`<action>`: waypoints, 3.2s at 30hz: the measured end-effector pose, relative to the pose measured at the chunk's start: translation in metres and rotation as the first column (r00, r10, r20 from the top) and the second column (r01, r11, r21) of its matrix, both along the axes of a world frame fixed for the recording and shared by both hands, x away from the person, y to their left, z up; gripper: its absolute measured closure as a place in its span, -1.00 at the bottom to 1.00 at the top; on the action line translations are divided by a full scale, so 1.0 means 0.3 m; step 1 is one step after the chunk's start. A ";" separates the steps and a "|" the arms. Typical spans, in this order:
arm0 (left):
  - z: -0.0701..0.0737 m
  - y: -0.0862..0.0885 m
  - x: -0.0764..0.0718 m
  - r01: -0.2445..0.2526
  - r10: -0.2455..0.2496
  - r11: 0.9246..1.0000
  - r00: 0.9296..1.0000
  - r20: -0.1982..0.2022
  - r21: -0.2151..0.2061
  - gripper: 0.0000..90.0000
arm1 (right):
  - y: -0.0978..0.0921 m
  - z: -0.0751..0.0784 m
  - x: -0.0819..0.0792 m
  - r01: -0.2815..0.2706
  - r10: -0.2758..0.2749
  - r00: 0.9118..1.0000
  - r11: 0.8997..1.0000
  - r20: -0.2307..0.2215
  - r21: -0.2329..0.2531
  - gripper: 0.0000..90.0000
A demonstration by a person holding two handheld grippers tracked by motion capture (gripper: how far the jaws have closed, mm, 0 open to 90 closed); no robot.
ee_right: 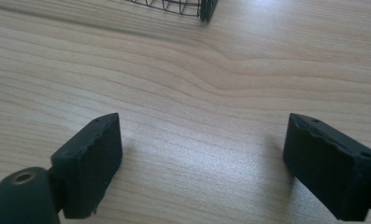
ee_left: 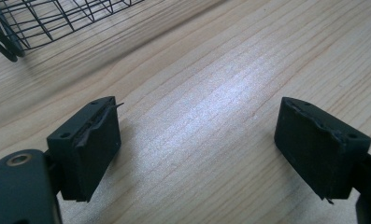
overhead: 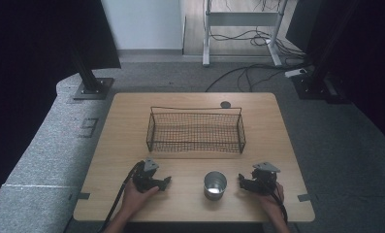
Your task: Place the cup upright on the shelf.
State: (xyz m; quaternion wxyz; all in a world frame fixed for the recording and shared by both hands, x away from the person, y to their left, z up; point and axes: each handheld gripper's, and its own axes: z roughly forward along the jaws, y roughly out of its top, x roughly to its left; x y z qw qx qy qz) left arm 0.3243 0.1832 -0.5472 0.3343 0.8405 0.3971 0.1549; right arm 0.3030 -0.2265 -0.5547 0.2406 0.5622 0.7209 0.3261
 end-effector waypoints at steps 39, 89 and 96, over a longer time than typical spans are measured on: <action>0.000 0.000 0.000 0.000 0.000 1.000 1.000 0.000 0.000 -0.68 | 0.013 0.145 -0.107 -0.119 0.103 0.983 0.988 0.153 0.101 -0.69; 0.000 -0.002 0.001 0.003 -0.003 1.000 1.000 -0.001 0.000 -0.68 | 0.242 0.209 -0.214 -0.382 0.355 0.918 0.911 0.180 0.152 -0.96; 0.000 -0.002 0.002 0.002 -0.002 1.000 1.000 -0.001 0.000 -0.68 | 0.269 0.186 -0.205 -0.392 0.372 0.916 0.910 0.152 0.137 -1.00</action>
